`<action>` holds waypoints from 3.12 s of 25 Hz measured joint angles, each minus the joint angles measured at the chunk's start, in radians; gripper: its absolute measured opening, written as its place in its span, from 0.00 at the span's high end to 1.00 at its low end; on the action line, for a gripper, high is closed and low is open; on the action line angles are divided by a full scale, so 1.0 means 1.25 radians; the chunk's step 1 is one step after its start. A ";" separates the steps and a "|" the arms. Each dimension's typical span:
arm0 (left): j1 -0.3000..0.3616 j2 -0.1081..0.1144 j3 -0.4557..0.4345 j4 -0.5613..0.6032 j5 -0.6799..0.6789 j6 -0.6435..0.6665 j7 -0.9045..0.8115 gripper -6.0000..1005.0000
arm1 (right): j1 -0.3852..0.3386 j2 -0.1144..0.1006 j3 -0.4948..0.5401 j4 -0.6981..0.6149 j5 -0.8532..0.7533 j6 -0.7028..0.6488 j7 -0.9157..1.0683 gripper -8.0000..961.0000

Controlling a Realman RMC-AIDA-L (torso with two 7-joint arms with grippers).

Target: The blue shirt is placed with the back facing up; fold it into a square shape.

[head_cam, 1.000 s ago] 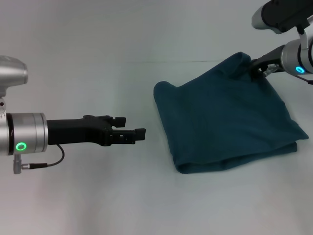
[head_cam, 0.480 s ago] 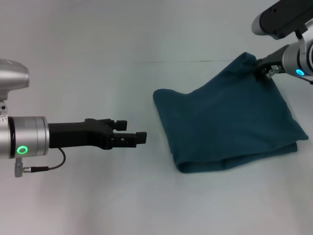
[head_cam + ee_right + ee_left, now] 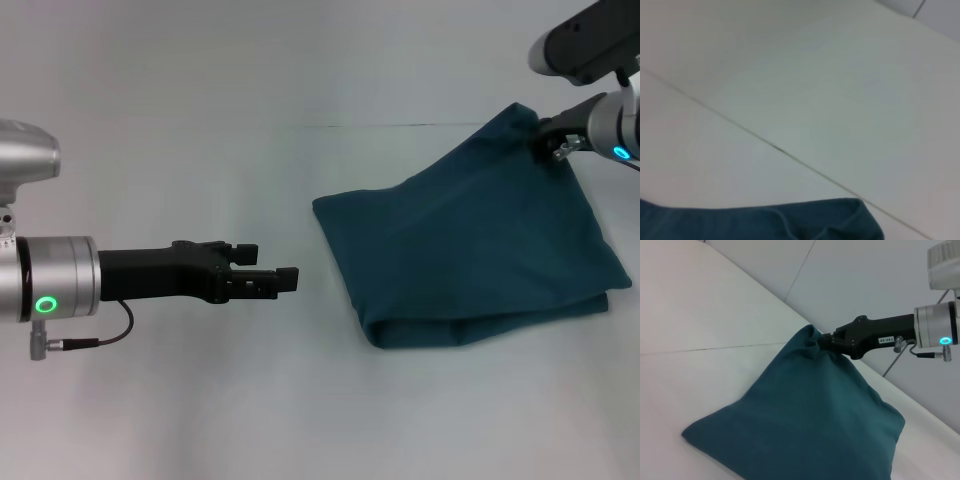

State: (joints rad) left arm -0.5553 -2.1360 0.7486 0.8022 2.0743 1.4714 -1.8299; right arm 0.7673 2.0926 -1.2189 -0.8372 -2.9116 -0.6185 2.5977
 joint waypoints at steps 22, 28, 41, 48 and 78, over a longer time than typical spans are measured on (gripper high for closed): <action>0.006 0.003 -0.006 0.003 -0.002 -0.011 0.044 0.09 | -0.313 0.005 -0.008 -0.175 0.889 -0.112 -0.686 0.34; 0.012 0.000 -0.007 0.001 -0.005 -0.012 0.062 0.09 | -0.335 0.004 -0.005 0.025 1.204 -0.204 -1.078 0.06; 0.011 -0.002 -0.004 -0.001 -0.006 -0.013 0.062 0.09 | -0.284 0.000 -0.005 0.276 1.332 -0.328 -1.398 0.31; 0.010 -0.003 -0.003 -0.001 -0.006 -0.013 0.063 0.09 | -0.263 0.000 -0.007 0.289 1.271 -0.271 -1.378 0.65; 0.015 -0.012 -0.001 -0.002 -0.002 -0.020 0.062 0.09 | -0.208 0.003 -0.075 0.272 1.211 -0.254 -1.291 0.99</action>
State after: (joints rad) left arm -0.5369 -2.1504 0.7470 0.7998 2.0720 1.4468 -1.7520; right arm 0.5075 2.0964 -1.3123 -0.4968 -1.3976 -0.9360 0.9835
